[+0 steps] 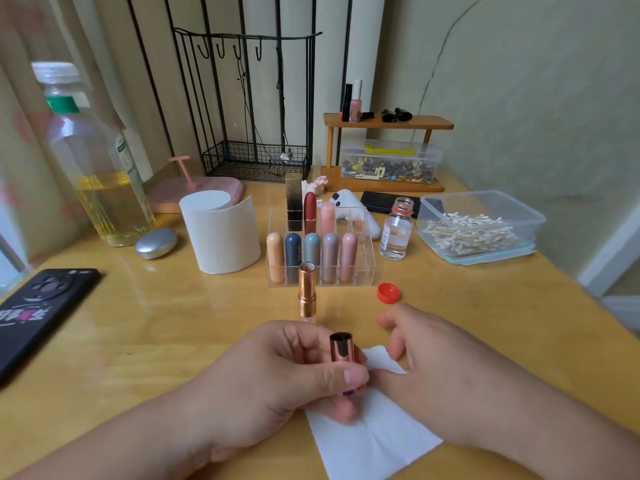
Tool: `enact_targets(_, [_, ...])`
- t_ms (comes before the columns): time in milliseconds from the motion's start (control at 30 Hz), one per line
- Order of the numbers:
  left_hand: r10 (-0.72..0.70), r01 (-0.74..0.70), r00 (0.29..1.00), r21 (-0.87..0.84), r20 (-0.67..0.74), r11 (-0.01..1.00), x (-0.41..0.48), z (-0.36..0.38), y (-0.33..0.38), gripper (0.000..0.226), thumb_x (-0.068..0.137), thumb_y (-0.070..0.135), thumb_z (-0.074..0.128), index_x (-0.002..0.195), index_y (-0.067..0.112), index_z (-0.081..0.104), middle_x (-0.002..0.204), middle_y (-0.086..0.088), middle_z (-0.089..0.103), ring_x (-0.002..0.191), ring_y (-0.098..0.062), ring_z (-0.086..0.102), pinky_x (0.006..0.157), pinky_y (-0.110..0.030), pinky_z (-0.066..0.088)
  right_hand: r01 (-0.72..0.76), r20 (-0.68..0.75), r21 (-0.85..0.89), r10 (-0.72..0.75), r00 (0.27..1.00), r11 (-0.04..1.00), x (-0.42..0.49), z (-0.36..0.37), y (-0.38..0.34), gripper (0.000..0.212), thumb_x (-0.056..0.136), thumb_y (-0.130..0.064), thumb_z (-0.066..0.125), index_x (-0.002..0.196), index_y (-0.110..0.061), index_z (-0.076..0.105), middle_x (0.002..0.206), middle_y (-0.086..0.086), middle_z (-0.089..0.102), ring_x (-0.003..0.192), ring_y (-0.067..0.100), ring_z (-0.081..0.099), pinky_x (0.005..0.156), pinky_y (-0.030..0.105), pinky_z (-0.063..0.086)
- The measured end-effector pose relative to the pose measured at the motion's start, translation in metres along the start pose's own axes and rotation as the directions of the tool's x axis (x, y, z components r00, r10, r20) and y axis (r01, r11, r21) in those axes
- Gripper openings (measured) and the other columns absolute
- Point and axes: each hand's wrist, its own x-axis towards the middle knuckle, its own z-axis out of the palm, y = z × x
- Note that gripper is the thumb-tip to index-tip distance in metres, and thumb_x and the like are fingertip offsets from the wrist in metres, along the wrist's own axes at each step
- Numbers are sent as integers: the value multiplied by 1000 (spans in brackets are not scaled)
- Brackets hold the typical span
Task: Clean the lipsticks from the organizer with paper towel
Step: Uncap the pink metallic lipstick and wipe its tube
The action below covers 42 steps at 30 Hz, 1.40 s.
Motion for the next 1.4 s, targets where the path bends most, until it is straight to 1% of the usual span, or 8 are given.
enact_targets(333, [313,-297,950,306,-3,904,-6,3,1,23,72,10,87,92,17,80,96,-12,66,88,-37,62,81,-41,53,-72,187,346,7,982,936,6,-20,16,15,78,-22,71,79,-12,60,61,-1,56,54,13,51,53,31,39])
enact_targets(467, [353,-340,935,393,39,855,-10,3,5,23,73,13,86,94,19,80,118,3,66,113,-11,62,81,-31,54,15,235,548,-171,957,836,1,-38,19,17,77,-21,75,78,-16,59,69,2,58,62,16,54,58,32,41])
enact_targets(733, [259,-245,959,123,-115,962,-8,6,6,18,70,15,87,83,9,76,71,-12,71,68,-21,67,75,-31,56,-85,130,977,-228,965,196,6,-28,22,22,73,-14,76,92,-6,72,106,33,67,88,37,67,74,39,55])
enact_targets(900, [208,-236,947,-92,-243,967,-6,9,6,24,68,14,84,88,4,77,82,-23,74,76,-30,72,76,-34,59,-180,69,958,-432,899,-223,10,-19,11,59,92,-14,61,144,5,40,141,35,43,124,47,46,113,56,27])
enact_targets(1133, [88,-90,996,-89,-34,992,-7,15,4,16,77,7,79,92,2,77,90,-22,75,89,-30,73,79,-34,59,43,-42,999,-49,998,15,2,3,-4,32,85,-15,69,108,6,65,92,29,65,79,39,64,67,47,50])
enact_targets(1233, [86,-90,992,-37,-88,995,-6,12,3,20,79,12,74,95,0,74,87,-22,74,83,-29,72,76,-32,59,334,-434,832,145,889,443,-4,-7,-3,6,87,-14,72,87,-8,73,82,-5,77,79,11,74,67,18,54])
enact_targets(1300, [117,-116,987,10,-111,993,-5,9,3,22,83,18,73,97,1,73,79,-20,71,73,-27,69,72,-30,57,475,-716,447,-15,698,758,-6,-20,-1,7,87,-16,73,82,-20,69,83,-19,73,79,-2,68,67,7,46])
enact_targets(1400, [159,-153,986,120,-43,981,-5,5,4,18,91,27,69,93,9,71,75,-19,63,63,-25,62,72,-32,51,644,-702,-8,-463,542,765,-8,-23,6,8,83,-6,70,81,-13,67,93,-9,70,82,9,61,73,16,42])
